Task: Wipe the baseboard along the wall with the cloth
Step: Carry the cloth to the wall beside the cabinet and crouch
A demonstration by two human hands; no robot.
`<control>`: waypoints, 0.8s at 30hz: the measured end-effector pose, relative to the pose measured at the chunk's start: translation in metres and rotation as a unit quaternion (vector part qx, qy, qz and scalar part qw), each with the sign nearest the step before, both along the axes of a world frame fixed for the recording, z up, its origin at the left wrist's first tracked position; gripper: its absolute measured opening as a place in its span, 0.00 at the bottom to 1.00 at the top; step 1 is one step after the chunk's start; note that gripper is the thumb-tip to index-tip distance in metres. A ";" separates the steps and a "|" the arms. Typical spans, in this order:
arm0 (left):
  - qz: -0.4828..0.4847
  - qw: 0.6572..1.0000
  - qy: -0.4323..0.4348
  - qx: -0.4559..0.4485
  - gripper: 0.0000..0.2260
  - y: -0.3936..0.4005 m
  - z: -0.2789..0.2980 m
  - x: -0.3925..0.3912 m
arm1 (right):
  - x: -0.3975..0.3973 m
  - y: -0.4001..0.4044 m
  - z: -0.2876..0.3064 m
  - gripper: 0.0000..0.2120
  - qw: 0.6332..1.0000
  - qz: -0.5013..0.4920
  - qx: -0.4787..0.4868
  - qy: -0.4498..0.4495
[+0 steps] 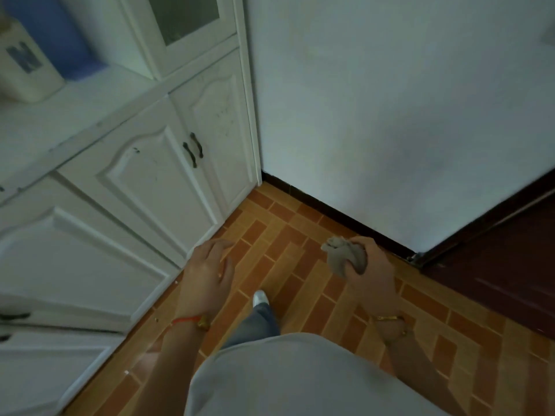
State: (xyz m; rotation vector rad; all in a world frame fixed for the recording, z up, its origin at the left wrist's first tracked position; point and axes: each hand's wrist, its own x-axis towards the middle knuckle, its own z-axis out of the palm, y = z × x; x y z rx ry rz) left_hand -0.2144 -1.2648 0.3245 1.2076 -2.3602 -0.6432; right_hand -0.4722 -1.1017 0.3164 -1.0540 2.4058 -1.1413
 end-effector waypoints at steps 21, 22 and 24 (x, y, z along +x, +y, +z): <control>-0.107 0.994 -0.006 0.019 0.19 -0.358 0.002 -0.163 | -0.124 -0.320 -0.006 0.13 0.997 -0.065 -0.030 -0.018; -0.112 0.994 -0.006 0.016 0.19 -0.374 0.000 -0.173 | -0.134 -0.336 -0.007 0.13 0.997 -0.070 -0.036 -0.017; -0.122 0.992 -0.008 0.011 0.18 -0.407 0.001 -0.196 | -0.154 -0.367 -0.006 0.13 0.996 -0.080 -0.043 -0.010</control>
